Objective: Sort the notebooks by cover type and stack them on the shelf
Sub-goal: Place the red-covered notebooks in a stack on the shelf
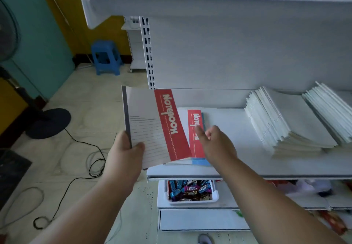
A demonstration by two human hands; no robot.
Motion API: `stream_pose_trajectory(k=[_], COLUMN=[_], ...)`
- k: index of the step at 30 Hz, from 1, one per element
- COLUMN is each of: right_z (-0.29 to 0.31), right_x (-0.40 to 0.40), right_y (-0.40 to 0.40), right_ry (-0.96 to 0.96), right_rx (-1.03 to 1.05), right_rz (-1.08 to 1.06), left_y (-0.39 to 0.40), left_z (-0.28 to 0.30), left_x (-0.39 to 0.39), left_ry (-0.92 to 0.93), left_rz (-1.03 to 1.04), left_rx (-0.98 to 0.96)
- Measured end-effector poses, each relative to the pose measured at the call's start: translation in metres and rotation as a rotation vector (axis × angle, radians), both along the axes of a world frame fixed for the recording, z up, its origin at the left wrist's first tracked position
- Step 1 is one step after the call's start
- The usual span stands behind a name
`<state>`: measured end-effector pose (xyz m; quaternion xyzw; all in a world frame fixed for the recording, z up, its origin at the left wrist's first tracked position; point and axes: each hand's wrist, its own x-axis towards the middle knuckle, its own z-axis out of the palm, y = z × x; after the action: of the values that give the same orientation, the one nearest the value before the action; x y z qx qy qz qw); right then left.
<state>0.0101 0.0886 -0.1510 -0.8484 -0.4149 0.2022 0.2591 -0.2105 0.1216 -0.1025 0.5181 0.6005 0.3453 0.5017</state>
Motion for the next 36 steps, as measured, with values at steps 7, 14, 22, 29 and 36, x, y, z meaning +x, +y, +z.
stream_pose_trajectory(k=[7,14,22,29,36], right_z=[-0.008,0.042,0.008,0.0,0.048], right_x=[0.02,-0.002,0.008,0.011,-0.034], right_y=[0.013,-0.004,0.012,0.008,-0.034], right_ry=[-0.178,0.798,-0.11,-0.229,0.874], right_rx=[-0.341,0.169,-0.171,-0.221,0.343], right_rz=[0.024,0.149,0.055,-0.029,0.0], left_y=[-0.008,-0.003,0.001,-0.001,-0.006], left_z=[-0.003,-0.004,-0.001,-0.001,0.003], left_x=[-0.004,-0.01,-0.017,-0.026,-0.009], left_ry=[-0.226,-0.353,-0.427,-0.484,-0.504], left_rz=[0.007,-0.004,0.057,0.01,-0.02], left_rx=[-0.058,-0.128,-0.138,-0.153,-0.15])
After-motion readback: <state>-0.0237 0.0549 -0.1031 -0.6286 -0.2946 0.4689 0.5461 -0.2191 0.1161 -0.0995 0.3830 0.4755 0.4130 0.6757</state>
